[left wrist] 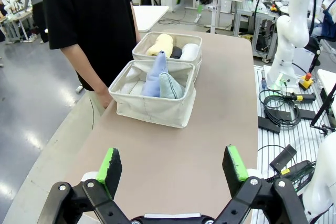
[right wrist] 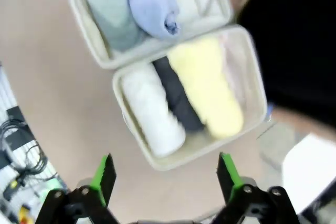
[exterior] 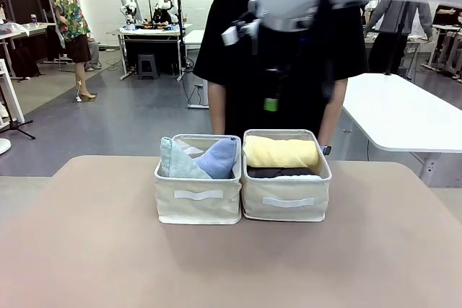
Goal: Sort the towels based on their folding style.
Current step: Pick up another triangle-folded towel from the table and place it in the left Fabric basket.
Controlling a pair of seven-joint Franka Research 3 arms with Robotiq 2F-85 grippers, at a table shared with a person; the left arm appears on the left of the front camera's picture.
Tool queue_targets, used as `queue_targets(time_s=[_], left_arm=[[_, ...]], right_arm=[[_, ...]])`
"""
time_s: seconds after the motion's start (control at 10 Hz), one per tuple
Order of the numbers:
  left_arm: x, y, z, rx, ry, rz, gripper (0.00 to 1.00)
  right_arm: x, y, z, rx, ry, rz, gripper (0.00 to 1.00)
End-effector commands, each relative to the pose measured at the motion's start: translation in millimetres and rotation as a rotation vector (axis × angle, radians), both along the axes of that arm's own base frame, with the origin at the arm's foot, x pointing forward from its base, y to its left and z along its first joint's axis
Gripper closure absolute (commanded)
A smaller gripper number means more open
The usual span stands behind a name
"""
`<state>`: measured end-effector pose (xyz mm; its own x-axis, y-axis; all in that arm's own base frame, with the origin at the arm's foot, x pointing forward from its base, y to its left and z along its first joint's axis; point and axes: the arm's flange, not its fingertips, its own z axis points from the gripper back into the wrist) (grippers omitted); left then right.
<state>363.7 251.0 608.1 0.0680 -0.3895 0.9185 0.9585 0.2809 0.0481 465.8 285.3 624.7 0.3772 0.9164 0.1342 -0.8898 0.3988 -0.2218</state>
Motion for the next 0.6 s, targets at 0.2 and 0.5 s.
queue_targets(time_s=[0.2,0.5], left_arm=[[-1.1,-1.4,1.2,-0.01,-0.015,0.0,0.0],[-1.1,-1.4,1.2,-0.01,-0.015,0.0,0.0]], right_arm=[[-100.6,-169.9,-22.4,0.138,-0.073,-0.245,0.0],[-72.3,-174.0,-26.2,0.127,-0.026,-0.351,0.0]])
